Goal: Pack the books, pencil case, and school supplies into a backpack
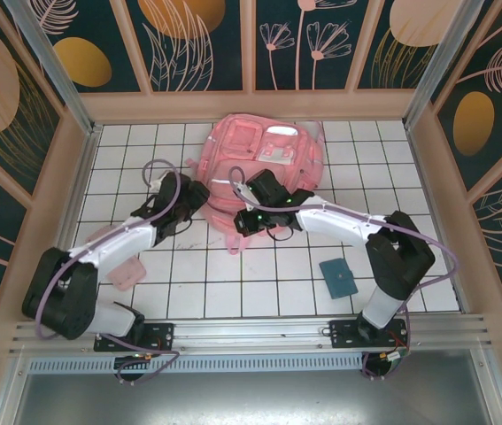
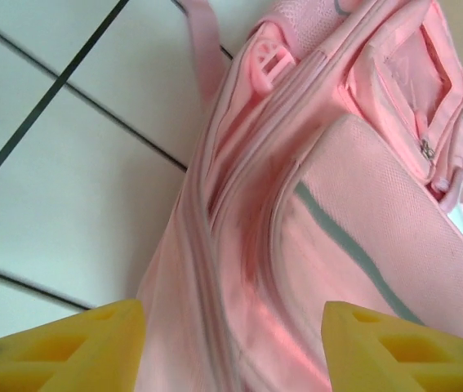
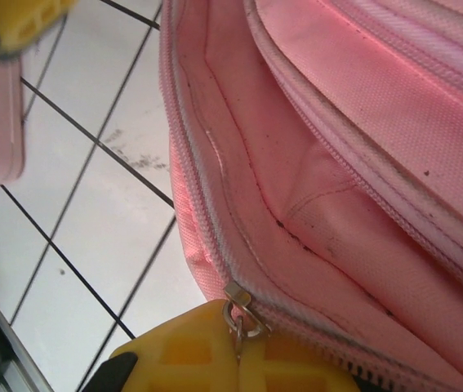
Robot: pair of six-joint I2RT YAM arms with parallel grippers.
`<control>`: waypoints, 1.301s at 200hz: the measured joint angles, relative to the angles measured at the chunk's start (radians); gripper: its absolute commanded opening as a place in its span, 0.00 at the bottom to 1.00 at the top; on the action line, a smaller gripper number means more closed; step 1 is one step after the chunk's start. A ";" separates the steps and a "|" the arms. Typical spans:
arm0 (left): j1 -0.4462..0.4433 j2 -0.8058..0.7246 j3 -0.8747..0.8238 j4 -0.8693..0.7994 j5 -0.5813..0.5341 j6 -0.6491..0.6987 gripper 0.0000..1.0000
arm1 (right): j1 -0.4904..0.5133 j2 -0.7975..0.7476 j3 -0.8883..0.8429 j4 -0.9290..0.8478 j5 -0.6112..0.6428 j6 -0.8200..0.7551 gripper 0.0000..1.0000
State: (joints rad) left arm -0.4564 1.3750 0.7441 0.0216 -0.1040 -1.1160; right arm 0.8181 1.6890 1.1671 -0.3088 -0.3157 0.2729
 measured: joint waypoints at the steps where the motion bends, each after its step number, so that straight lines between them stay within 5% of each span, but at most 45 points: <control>1: 0.000 -0.003 -0.004 0.002 0.003 -0.003 0.62 | 0.000 0.002 0.002 0.001 -0.001 0.000 0.00; 48: 0.000 -0.060 -0.182 0.164 0.195 -0.200 0.57 | 0.003 0.025 0.025 0.025 -0.031 0.002 0.00; 91: -0.001 -0.031 -0.164 0.238 0.233 -0.266 0.42 | 0.009 0.027 0.025 0.026 -0.030 -0.001 0.00; 177: -0.008 0.080 -0.107 0.209 0.208 -0.269 0.36 | 0.048 0.081 0.027 0.029 0.019 -0.025 0.00; 222: -0.015 0.150 -0.048 0.129 0.209 -0.179 0.07 | 0.077 0.082 0.031 -0.004 0.148 -0.077 0.00; 260: -0.037 0.161 -0.037 0.106 0.214 -0.122 0.00 | 0.076 0.032 -0.008 -0.036 0.263 -0.092 0.00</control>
State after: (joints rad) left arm -0.4934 1.5364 0.7067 0.1272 0.1097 -1.2385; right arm 0.8936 1.7214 1.1591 -0.3447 -0.0525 0.1806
